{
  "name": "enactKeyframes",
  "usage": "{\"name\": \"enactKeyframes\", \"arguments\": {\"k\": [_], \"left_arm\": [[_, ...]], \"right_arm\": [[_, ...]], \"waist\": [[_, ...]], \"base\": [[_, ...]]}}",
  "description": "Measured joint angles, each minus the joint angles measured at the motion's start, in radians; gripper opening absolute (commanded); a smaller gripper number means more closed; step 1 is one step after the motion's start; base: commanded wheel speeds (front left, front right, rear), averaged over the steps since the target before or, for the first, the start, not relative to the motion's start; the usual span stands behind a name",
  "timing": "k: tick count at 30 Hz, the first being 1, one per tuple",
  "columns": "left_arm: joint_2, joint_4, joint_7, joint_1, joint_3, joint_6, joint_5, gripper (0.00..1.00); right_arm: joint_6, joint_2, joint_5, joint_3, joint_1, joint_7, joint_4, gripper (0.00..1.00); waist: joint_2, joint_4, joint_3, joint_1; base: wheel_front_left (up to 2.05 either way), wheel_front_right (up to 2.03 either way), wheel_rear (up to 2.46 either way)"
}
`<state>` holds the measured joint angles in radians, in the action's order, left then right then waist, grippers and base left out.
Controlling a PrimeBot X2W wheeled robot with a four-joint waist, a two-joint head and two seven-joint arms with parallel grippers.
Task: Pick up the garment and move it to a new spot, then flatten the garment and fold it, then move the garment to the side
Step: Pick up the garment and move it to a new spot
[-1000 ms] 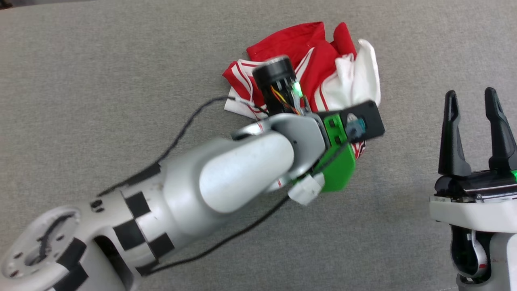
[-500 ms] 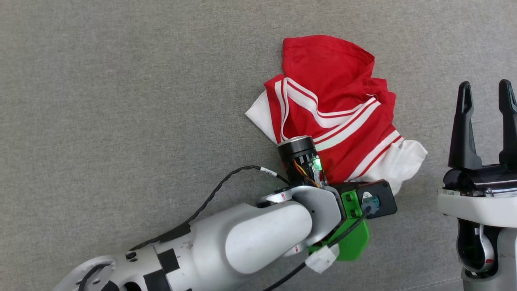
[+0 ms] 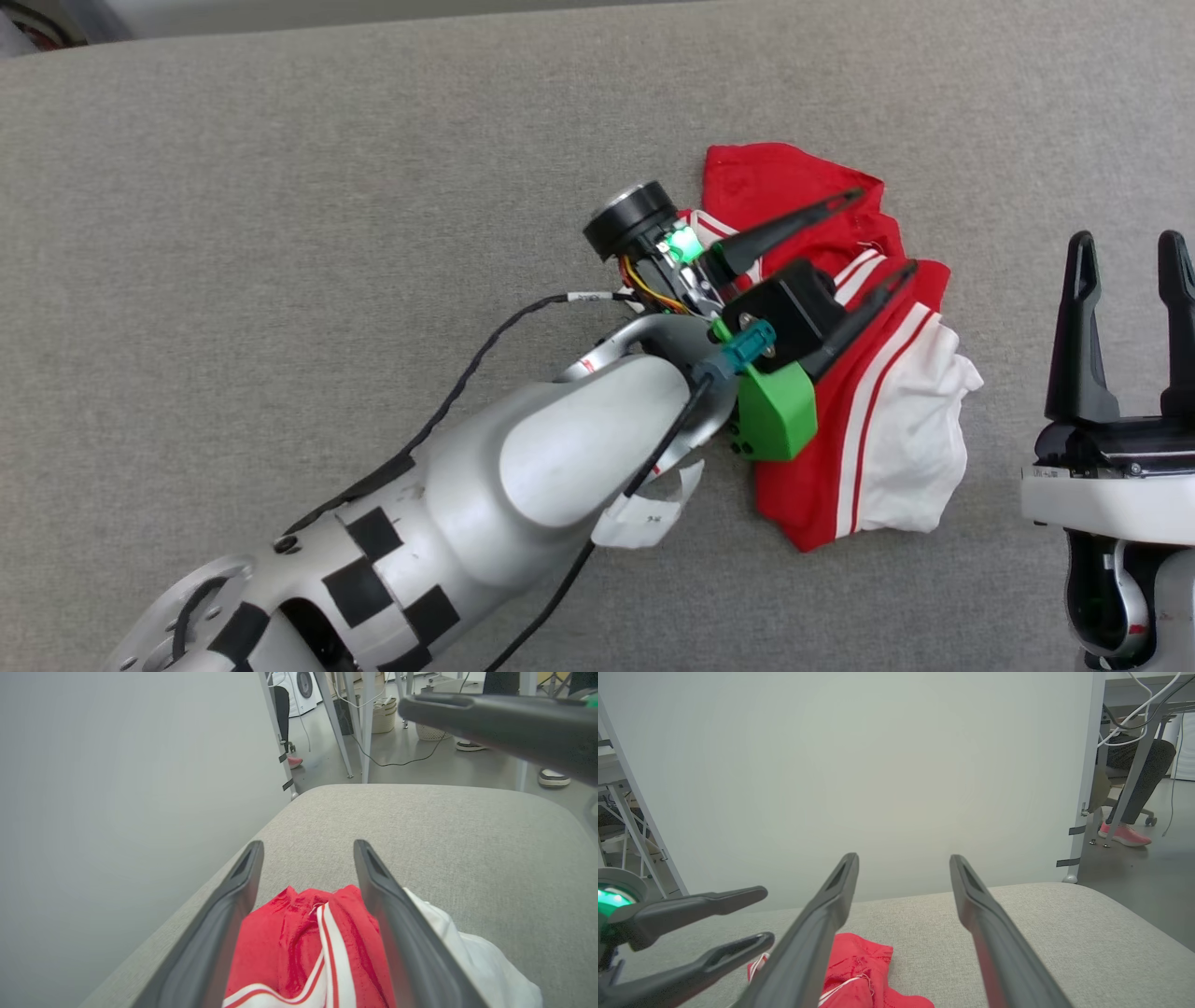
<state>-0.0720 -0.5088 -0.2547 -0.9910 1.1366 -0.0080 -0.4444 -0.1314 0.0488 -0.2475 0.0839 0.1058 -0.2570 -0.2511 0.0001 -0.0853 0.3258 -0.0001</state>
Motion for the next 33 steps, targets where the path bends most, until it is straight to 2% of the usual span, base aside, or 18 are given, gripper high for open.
{"name": "enactKeyframes", "arguments": {"k": [5, 10, 14, 18, 22, 27, 33], "left_arm": [[-0.063, 0.113, -0.001, 0.076, -0.162, 0.110, 0.057, 1.00], [-0.147, 0.210, -0.001, 0.224, -0.312, 0.190, 0.115, 1.00], [-0.188, 0.287, -0.002, 0.342, -0.429, 0.241, 0.164, 1.00], [-0.202, 0.344, -0.001, 0.465, -0.544, 0.279, 0.191, 1.00], [-0.210, 0.387, -0.001, 0.597, -0.659, 0.305, 0.211, 1.00], [-0.204, 0.420, -0.002, 0.740, -0.784, 0.316, 0.229, 1.00], [-0.165, 0.425, -0.001, 0.870, -0.851, 0.277, 0.272, 1.00]], "right_arm": [[0.000, 0.000, 0.008, -0.003, -0.024, 0.000, 0.013, 1.00], [0.000, 0.000, 0.018, -0.001, -0.045, 0.000, 0.028, 1.00], [0.000, 0.000, 0.025, 0.002, -0.058, 0.000, 0.040, 1.00], [0.000, 0.000, 0.029, 0.003, -0.072, 0.000, 0.051, 1.00], [0.000, 0.000, 0.034, 0.003, -0.089, 0.000, 0.058, 1.00], [0.000, 0.000, 0.035, 0.005, -0.110, 0.000, 0.062, 1.00], [0.000, 0.000, 0.055, -0.002, -0.145, 0.000, 0.084, 1.00]], "waist": [[0.0000, 0.040, -0.045, 0.0000], [0.0000, 0.077, -0.081, 0.0000], [0.0000, 0.104, -0.106, 0.0000], [0.0000, 0.126, -0.132, 0.0000], [-0.0001, 0.140, -0.160, 0.0000], [-0.0001, 0.154, -0.187, 0.0000], [-0.0001, 0.163, -0.217, 0.0000]], "base": [[0.00, 0.00, 0.00], [0.00, 0.00, 0.00], [0.00, 0.00, 0.00], [0.00, 0.00, 0.00], [0.00, 0.00, 0.00], [0.00, 0.00, 0.00], [0.00, 0.00, 0.00]]}}
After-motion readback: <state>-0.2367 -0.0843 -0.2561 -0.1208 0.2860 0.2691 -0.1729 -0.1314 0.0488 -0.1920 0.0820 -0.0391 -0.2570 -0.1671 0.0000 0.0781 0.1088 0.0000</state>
